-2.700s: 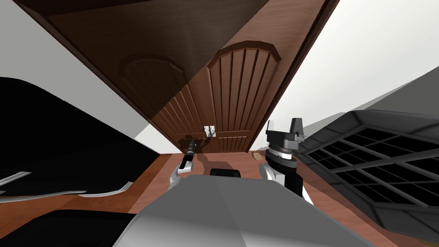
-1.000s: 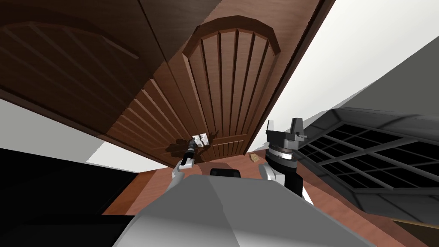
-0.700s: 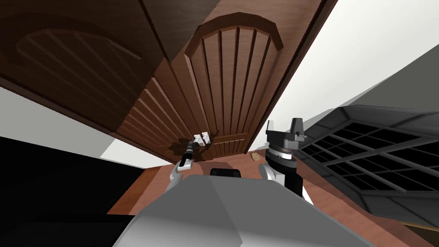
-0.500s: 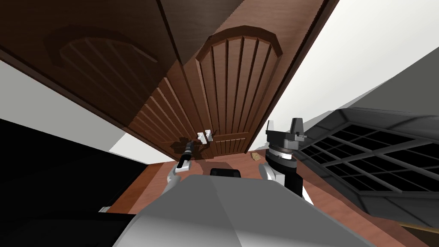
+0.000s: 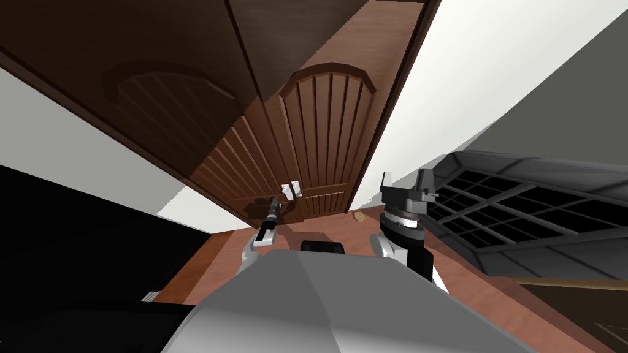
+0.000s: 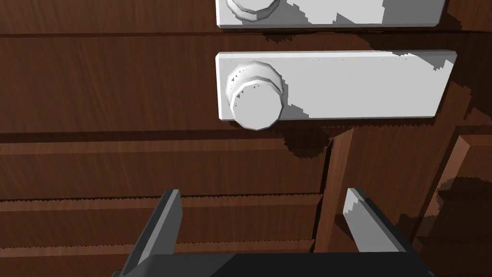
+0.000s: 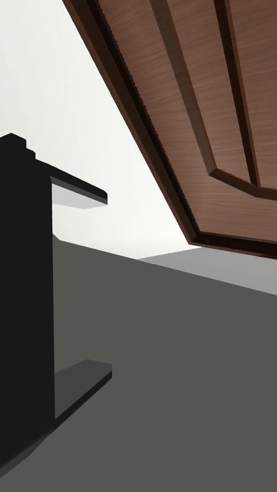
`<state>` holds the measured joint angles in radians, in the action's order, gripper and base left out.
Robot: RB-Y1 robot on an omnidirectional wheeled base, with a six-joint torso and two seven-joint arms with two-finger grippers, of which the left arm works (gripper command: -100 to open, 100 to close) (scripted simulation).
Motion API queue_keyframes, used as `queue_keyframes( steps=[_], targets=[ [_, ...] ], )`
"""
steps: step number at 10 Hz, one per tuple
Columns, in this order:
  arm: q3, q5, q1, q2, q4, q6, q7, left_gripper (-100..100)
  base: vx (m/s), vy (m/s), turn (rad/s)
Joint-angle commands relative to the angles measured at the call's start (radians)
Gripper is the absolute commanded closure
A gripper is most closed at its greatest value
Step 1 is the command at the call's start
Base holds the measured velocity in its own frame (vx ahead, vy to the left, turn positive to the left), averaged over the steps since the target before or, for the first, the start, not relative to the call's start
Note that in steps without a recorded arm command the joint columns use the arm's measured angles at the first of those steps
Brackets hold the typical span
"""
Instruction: Pull the door open
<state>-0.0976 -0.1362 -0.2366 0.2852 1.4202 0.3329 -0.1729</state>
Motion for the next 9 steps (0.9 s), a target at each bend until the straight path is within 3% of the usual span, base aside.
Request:
queue_keyframes(
  steps=[1, 3, 6, 9],
  targets=[
    [0.0, 0.0, 0.0, 0.0, 0.0, 0.0, 0.0, -100, -0.091, -0.025, -0.02],
    [-0.04, -0.004, -0.016, 0.011, -0.031, -0.003, 0.005, -100, -0.024, 0.049, 0.169],
    [-0.068, -0.006, -0.011, 0.015, -0.06, -0.004, 0.012, -100, 0.05, 0.079, 0.046],
    [-0.055, -0.002, 0.015, 0.004, -0.062, -0.002, 0.015, -100, 0.194, 0.02, -0.06]
  ],
)
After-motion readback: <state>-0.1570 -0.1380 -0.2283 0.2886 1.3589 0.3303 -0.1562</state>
